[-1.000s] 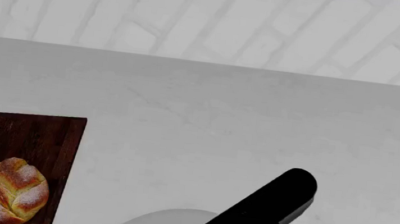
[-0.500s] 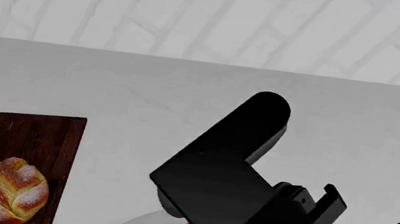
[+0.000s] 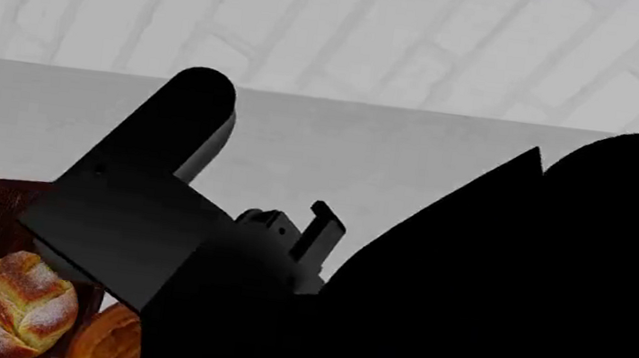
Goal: Place all breads on the cutting board.
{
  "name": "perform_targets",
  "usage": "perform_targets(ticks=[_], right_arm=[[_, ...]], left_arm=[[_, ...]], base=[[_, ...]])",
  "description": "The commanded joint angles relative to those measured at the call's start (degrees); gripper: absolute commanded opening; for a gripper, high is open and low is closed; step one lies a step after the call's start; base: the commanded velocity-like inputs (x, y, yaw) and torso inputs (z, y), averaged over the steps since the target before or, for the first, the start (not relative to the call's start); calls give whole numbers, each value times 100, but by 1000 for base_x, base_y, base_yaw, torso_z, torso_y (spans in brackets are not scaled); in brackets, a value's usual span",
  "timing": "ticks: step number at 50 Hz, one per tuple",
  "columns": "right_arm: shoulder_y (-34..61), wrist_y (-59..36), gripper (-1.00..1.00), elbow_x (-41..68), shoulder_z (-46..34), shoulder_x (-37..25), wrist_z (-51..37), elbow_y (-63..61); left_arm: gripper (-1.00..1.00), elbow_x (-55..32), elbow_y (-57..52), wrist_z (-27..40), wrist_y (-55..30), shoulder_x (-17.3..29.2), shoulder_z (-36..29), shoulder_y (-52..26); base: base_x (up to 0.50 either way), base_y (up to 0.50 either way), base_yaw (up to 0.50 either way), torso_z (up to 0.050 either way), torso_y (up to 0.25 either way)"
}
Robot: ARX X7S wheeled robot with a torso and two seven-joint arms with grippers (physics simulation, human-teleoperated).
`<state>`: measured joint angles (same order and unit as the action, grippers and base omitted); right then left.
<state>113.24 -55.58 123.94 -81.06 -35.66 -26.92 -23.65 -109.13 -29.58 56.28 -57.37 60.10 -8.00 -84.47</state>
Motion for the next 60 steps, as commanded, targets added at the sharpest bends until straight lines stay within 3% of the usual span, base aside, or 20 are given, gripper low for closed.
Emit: perform_targets(ticks=[1, 15, 21, 32, 60], right_arm=[[-432, 155, -100, -1194, 269, 781, 968, 556], [-824, 511, -100, -2295, 213, 1783, 2023, 1529], [-876, 634, -100, -2299, 259, 2157, 2115, 1668], [-888, 751, -100, -2102, 383, 2465, 2053, 1601], [-1328, 944, -100, -2806, -18, 2935, 2718, 2499]], left_arm=[[100, -29, 83, 36, -87, -26, -135, -239], [100, -94, 100, 108, -138, -16, -236, -387], [100, -116, 75, 122, -122, 11, -226, -382], [100, -189, 78, 161, -120, 43, -249, -462], [100, -241, 91, 198, -131, 67, -327, -605]], base=[[0, 0, 0, 0, 0], [0, 0, 0, 0, 0], [0, 0, 0, 0, 0], [0, 0, 0, 0, 1], [0, 0, 0, 0, 0]])
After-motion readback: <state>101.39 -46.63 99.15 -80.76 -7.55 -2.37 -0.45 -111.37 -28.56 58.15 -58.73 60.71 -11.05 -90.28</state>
